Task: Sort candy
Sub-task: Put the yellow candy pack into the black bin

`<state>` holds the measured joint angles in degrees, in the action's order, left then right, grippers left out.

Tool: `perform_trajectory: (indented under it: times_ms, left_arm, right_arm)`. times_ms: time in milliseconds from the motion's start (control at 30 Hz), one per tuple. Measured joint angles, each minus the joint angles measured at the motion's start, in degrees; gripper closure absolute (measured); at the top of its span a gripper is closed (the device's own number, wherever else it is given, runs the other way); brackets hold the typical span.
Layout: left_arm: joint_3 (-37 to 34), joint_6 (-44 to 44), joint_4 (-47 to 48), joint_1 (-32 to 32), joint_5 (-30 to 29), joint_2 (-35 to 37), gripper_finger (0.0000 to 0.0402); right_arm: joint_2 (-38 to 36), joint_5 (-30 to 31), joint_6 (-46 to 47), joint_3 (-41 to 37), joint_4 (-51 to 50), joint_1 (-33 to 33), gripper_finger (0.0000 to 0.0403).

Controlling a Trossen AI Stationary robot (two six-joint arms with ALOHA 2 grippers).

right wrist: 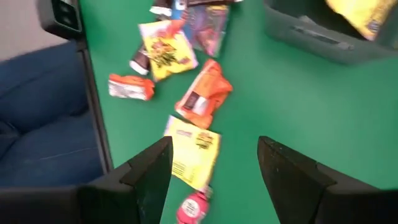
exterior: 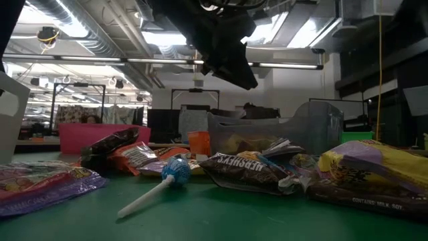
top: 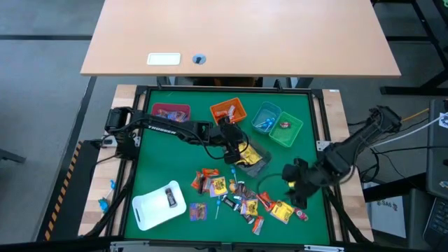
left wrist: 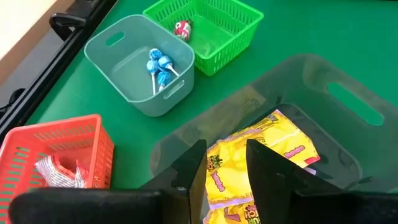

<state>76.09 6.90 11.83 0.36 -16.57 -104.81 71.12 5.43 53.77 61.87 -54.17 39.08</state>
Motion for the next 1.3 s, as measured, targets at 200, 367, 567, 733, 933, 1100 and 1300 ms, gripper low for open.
perform_trajectory:
  times_ms: [200, 367, 567, 733, 933, 1100, 1300]
  left_arm:
    - [0.0, 0.0, 0.1, 0.0, 0.0, 0.0, 0.0299]
    - [0.0, 0.0, 0.1, -0.1, 0.0, 0.0, 0.0299]
    - [0.0, 0.1, 0.1, -0.7, 0.0, 0.0, 0.0299]
    - [0.0, 0.1, 0.1, -1.6, 0.0, 0.0, 0.0299]
    - [0.0, 0.0, 0.1, -2.9, 0.0, 0.0, 0.0299]
    - [0.0, 0.0, 0.1, -4.0, -0.1, 0.0, 0.0299]
    - [0.0, 0.0, 0.1, -5.4, -0.1, 0.0, 0.0299]
  right_arm:
    - [4.0, 2.0, 4.2, 0.0, 3.2, 7.0, 0.0169]
    - [9.3, 1.8, 6.1, 0.0, 5.4, 11.0, 0.0169]
    - [16.2, 1.5, 6.1, 0.0, 8.0, 13.2, 0.0169]
    - [21.1, 1.5, 6.0, 0.0, 8.8, 13.0, 0.0169]
    - [25.6, 2.0, 6.0, 0.0, 9.2, 13.0, 0.0169]
    - [28.8, 2.1, 6.0, 0.0, 9.2, 13.0, 0.0169]
    - [31.7, 2.1, 6.0, 0.1, 9.5, 13.0, 0.0170]
